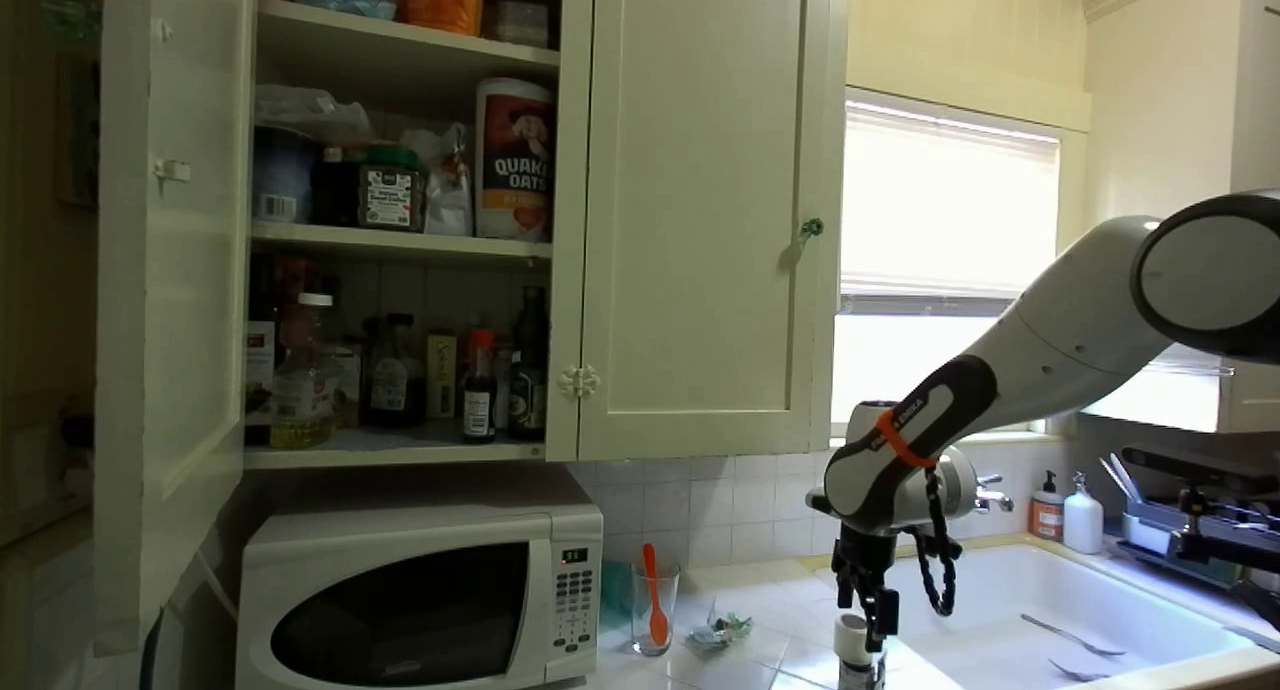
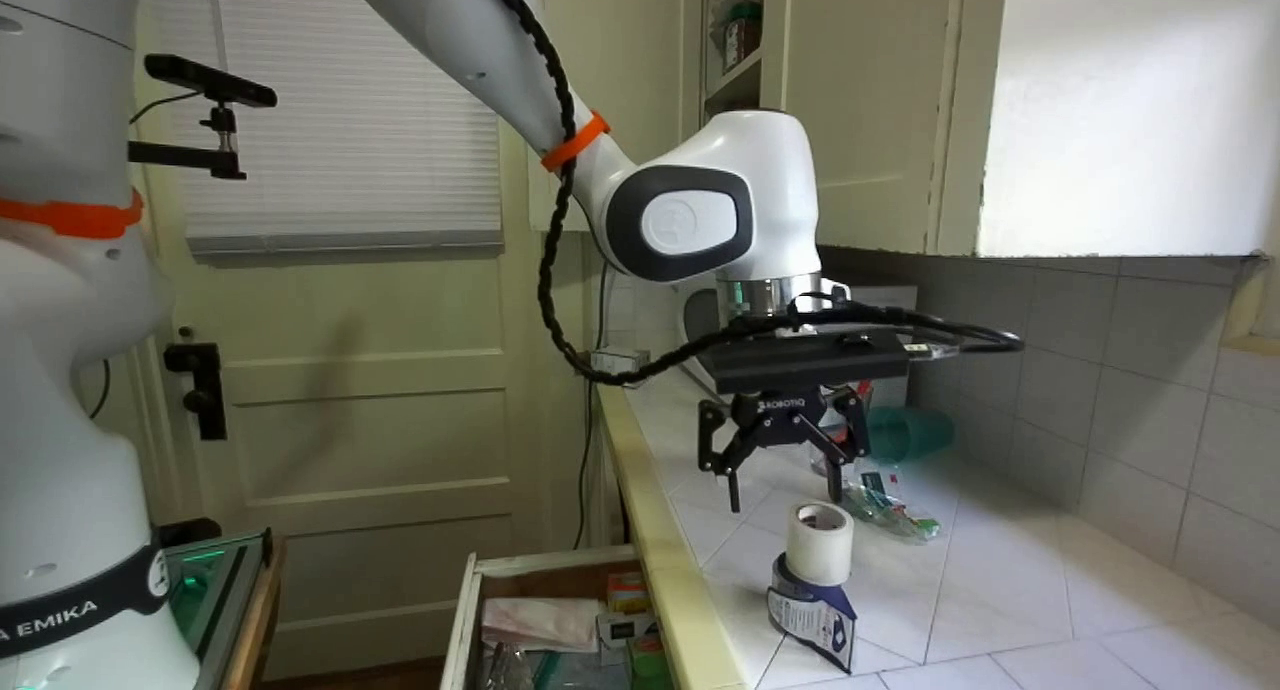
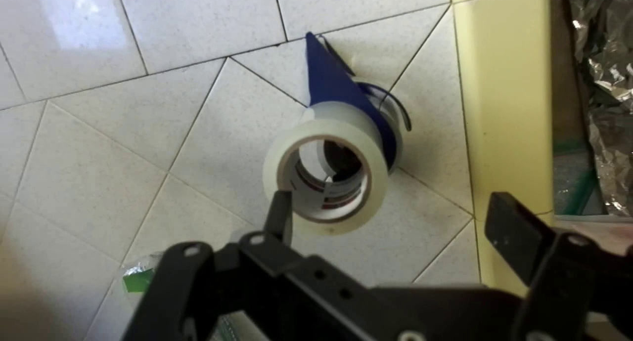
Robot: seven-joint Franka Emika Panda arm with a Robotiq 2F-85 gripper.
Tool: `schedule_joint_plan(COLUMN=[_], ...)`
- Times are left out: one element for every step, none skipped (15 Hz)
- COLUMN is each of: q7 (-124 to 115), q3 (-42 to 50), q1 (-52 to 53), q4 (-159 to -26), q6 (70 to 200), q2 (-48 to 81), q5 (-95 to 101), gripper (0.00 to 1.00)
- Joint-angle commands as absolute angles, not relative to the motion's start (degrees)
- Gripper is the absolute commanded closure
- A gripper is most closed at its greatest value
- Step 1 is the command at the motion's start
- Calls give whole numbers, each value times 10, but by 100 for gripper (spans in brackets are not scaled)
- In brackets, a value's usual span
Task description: Remove the white tape from the open drawer.
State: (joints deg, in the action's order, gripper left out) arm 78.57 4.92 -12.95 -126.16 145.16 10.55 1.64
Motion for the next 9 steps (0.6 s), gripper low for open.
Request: schedule_joint_plan(q7=[801, 797, 788, 787, 797, 800, 813, 825, 796], q3=[52, 55, 59, 61, 62, 64, 66, 69, 74], q1=[-124, -120, -117, -115, -112, -107, -101, -92, -93], q4=[-1326, -1341, -1357, -1370, -1387, -1401, -1416, -1429, -1380], q6=[1448, 1456, 1468, 1477, 1507, 1533, 1560, 1577, 1542], q2=[24, 5, -15, -34, -52, -70, -89, -105, -57], q5=[23, 27, 36, 41, 39, 38, 20, 14, 31], gripper=[1, 0, 0, 0, 0, 0, 0, 0, 0])
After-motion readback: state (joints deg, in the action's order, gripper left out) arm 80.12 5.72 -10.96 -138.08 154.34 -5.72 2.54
